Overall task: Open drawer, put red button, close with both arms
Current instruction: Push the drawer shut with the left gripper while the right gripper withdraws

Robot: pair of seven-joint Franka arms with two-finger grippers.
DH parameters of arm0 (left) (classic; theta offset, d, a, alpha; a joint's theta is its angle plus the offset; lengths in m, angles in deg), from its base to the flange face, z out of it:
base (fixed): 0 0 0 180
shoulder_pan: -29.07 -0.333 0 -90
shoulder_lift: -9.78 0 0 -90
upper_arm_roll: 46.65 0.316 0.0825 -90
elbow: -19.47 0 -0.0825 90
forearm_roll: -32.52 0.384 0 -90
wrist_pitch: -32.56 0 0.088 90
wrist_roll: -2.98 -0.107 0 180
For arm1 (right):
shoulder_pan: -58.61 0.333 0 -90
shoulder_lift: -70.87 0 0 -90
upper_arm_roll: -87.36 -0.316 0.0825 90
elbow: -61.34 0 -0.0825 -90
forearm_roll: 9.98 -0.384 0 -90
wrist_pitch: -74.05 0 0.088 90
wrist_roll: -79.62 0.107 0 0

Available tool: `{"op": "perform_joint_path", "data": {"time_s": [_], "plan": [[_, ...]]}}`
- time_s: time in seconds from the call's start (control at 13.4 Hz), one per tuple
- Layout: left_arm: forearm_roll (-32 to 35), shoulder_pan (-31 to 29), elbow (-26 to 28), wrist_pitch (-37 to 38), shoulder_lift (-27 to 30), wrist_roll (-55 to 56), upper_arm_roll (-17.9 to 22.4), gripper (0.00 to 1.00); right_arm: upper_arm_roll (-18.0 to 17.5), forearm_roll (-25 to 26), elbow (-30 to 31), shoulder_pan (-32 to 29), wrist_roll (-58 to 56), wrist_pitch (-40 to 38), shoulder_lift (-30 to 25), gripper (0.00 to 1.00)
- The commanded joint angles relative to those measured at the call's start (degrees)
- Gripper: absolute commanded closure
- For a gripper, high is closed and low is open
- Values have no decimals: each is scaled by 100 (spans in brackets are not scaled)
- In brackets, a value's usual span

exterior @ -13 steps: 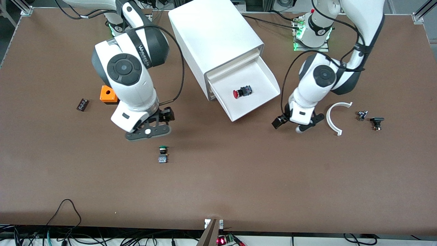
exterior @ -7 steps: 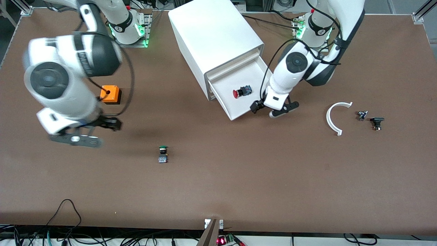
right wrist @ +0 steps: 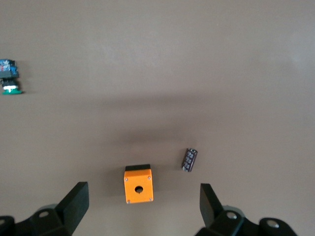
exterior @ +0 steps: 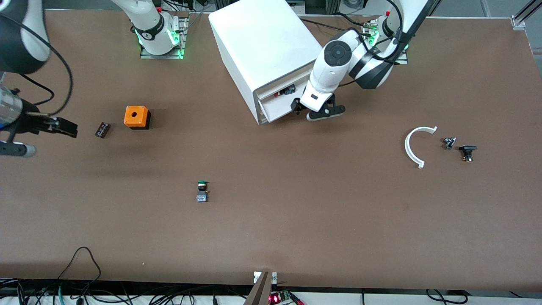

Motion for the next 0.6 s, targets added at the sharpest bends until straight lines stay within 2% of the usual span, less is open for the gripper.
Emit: {"op": "perform_joint_path", "data": {"time_s": [0.0,0.15,0.37,0.52], "plan": [[78,-45,123,227,196,29,-356,0,34,-155,565,24,-427,177,-480,0],[78,-45,123,227,196,20,-427,0,16,-164,959,24,-474,352,-796,0],[69,-72,123,315,300,38,-418,0,51,-199,2003,24,-482,975,-1463,0],[69,-142,62,455,415,38,-392,0,112,-234,2288,24,-439,1030,-1659,0]]}}
